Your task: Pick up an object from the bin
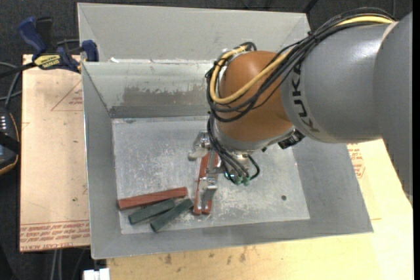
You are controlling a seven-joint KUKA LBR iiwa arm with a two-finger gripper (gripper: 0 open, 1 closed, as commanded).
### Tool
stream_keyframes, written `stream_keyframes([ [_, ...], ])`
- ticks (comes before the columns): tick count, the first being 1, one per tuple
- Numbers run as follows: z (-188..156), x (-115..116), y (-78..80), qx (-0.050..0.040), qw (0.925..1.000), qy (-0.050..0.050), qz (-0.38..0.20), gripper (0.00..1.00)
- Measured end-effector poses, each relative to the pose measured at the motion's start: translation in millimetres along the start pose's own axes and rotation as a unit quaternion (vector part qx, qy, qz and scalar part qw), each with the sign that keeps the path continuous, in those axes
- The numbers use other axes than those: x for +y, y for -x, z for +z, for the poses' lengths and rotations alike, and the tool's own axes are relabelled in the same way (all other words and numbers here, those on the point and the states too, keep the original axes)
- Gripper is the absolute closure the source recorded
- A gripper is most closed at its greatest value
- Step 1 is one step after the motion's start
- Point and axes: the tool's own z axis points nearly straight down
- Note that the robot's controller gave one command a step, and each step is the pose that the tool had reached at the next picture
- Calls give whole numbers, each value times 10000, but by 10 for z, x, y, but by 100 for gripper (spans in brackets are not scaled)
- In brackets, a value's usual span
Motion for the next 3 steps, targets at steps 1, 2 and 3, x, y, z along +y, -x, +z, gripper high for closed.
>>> stream_keyframes([
  [1, -40, -5, 20, -38, 10000, 5, 13, 0],
  [2, -30, -5, 24, -43, 10000, 6, 1, 0],
  [3, 283, -268, 378, -20, 10000, 5, 25, 0],
])
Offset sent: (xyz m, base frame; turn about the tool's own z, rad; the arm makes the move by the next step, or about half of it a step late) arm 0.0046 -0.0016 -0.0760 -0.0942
